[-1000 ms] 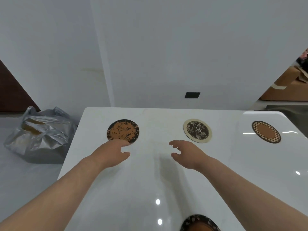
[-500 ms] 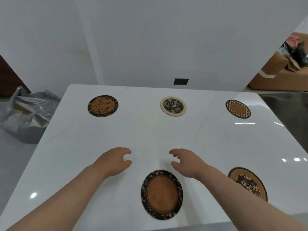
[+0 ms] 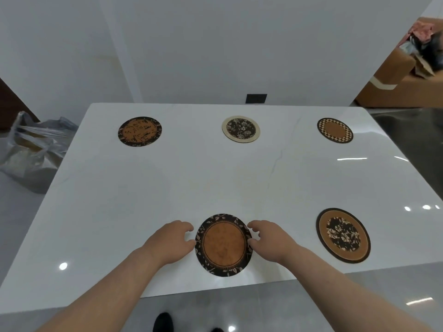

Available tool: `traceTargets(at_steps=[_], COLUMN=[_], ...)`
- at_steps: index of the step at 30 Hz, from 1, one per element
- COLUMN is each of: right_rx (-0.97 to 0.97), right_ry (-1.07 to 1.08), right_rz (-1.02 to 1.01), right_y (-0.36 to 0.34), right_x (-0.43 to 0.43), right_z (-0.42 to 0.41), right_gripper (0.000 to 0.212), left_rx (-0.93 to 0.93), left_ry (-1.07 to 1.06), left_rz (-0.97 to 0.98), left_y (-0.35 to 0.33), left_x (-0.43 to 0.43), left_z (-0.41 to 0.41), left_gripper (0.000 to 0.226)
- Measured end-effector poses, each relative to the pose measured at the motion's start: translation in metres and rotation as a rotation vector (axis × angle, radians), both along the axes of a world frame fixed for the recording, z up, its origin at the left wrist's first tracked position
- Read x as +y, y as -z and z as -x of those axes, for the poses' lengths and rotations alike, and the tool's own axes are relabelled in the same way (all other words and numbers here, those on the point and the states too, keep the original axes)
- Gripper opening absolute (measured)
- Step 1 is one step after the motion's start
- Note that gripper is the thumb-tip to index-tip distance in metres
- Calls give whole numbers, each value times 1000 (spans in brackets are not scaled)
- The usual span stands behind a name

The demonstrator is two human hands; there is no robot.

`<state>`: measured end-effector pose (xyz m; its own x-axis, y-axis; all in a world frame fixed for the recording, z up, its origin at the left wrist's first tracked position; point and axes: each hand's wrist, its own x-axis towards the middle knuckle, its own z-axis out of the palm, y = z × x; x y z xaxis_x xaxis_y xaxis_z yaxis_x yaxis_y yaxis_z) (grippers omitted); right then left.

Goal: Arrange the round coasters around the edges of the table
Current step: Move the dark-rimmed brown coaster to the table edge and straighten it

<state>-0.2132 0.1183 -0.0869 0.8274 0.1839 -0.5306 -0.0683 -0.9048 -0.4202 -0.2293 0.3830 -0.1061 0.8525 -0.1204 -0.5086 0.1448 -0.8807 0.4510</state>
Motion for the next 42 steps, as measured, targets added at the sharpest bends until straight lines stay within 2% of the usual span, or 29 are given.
traceTargets(at_steps=[3,6,8,11,13,14,15,16,17,20,28,34,42], right_rx=[12,7,-12,19,61,79,94,105,107,64,-61,-16,43], right_ry=[57,147,202,302,420,481,531,563,587,581,571,543,436], right_rz=[-33,-72,-83,-164,-251,-289,-319,-340,-353,-357,-395,-442,-441], right_y=[7,14,18,18,20,22,26,28,31,29,21,14,21], right_x=[0,3,5,9,10,10,8,9,10,18,43,92,173], right_z=[9,14,15,15,15,15,15,14,14,17,5,-13,-23], right_gripper=[42,24,9,25,10,11,19,16,22,6,8,13,9], left_rx=[24,38,47,89,112,121,136,148,156,134,52,-7,-43], left_ry=[-27,-118,-203,-326,-426,-483,-544,-611,-652,-603,-676,-791,-905], left_rz=[72,187,247,345,424,478,522,576,606,578,616,636,606], left_y=[6,13,17,18,17,18,18,19,20,23,12,4,5], left_x=[-7,-13,-16,-21,-25,-25,-26,-25,-25,-25,-1,56,142], left_z=[10,15,16,16,15,14,14,14,14,17,13,7,8], left_gripper=[42,26,24,27,13,12,23,28,27,25,27,27,25])
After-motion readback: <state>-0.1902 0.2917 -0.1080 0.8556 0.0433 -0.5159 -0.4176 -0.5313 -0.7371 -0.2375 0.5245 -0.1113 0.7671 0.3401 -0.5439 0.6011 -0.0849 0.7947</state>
